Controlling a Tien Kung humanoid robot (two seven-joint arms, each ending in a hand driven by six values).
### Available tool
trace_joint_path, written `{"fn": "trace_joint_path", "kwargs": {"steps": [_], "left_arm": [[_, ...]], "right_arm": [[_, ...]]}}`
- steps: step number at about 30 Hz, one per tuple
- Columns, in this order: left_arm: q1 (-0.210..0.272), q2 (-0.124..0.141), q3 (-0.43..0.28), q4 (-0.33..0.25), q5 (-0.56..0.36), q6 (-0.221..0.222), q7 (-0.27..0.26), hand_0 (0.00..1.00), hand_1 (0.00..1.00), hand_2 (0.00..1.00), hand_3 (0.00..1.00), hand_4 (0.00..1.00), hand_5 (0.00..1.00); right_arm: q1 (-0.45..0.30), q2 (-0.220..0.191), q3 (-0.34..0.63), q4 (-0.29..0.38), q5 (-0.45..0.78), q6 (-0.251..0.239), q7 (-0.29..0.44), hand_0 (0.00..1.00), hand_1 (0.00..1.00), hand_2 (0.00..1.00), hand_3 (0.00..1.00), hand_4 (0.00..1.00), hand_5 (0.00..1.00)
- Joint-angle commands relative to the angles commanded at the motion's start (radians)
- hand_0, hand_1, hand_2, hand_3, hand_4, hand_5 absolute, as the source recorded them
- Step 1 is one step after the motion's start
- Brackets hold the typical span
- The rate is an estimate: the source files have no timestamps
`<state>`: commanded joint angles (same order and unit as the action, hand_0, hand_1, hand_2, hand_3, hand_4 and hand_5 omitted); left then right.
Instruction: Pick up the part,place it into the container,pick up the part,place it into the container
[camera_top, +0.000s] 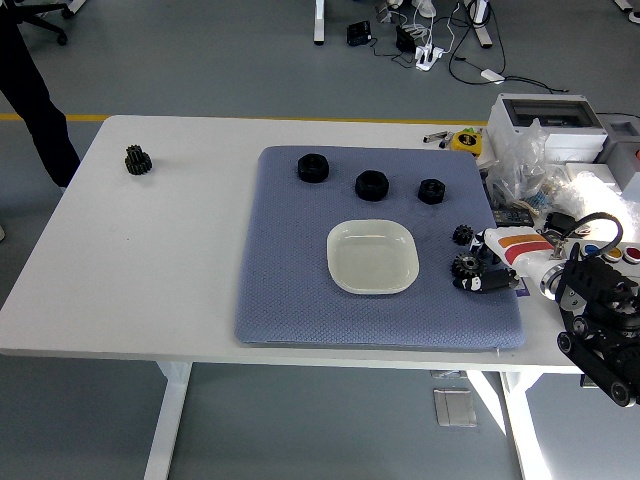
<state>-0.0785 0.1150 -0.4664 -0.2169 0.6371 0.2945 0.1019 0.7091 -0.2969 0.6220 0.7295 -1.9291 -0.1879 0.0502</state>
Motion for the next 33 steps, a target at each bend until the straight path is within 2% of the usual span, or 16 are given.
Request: {"fn": "trace_joint_path", "kwargs": {"steps": [4, 5, 10, 11, 16, 17, 27, 33], "left_arm": [[-0.001, 0.0, 0.002, 0.0, -0.003, 0.0, -0.001, 0.626, 0.628, 0.619, 0.563, 0.627, 0.56], [-0.001, 0.0, 0.001, 0.0, -0.003, 0.0, -0.001, 0.626, 0.628, 0.618, 0.563, 0.626, 0.559], [-0.001, 0.0, 0.004, 0.0, -0.006, 0.0, -0.002, 0.626, 0.628, 0.618, 0.563, 0.626, 0.559], [0.0, 0.0, 0.004, 0.0, -0.006, 0.0, -0.002, 0.626, 0.628, 0.619, 0.563, 0.626, 0.558], [-0.001, 0.0, 0.004, 0.0, -0.007, 0.0, -0.002, 0.626, 0.628, 0.619, 0.563, 0.626, 0.558], [-0.001, 0.0, 0.005, 0.0, -0.008, 0.0, -0.002, 0.626, 0.628, 0.619, 0.563, 0.627, 0.558], [-0.001, 0.0, 0.01, 0.0, -0.016, 0.0, -0.005, 0.626, 0.628, 0.619, 0.562, 0.627, 0.558], [-0.001, 0.001, 0.01, 0.0, -0.017, 0.0, -0.005, 0.626, 0.628, 0.619, 0.563, 0.627, 0.556]], "right_arm": [[-0.002, 0.0, -0.007, 0.002, 0.017, -0.011, 0.003, 0.165, 0.403, 0.498, 0.515, 0.734, 0.422], [-0.003, 0.0, -0.008, 0.003, 0.02, -0.012, 0.004, 0.158, 0.355, 0.442, 0.491, 0.635, 0.364], [-0.008, -0.006, -0.01, 0.019, 0.035, -0.017, 0.006, 0.158, 0.355, 0.442, 0.491, 0.635, 0.364], [-0.008, -0.007, -0.01, 0.023, 0.036, -0.017, 0.005, 0.044, 0.215, 0.342, 0.453, 0.673, 0.28], [-0.011, -0.008, -0.008, 0.039, 0.026, -0.019, 0.007, 0.044, 0.215, 0.342, 0.453, 0.673, 0.28], [-0.012, -0.009, -0.008, 0.044, 0.024, -0.021, 0.008, 0.002, 0.146, 0.278, 0.417, 0.719, 0.224], [-0.013, -0.017, 0.007, 0.082, 0.011, -0.024, 0.008, 0.002, 0.11, 0.248, 0.391, 0.723, 0.23], [-0.009, -0.026, 0.033, 0.142, -0.008, -0.026, 0.002, 0.002, 0.101, 0.238, 0.39, 0.731, 0.227]]}}
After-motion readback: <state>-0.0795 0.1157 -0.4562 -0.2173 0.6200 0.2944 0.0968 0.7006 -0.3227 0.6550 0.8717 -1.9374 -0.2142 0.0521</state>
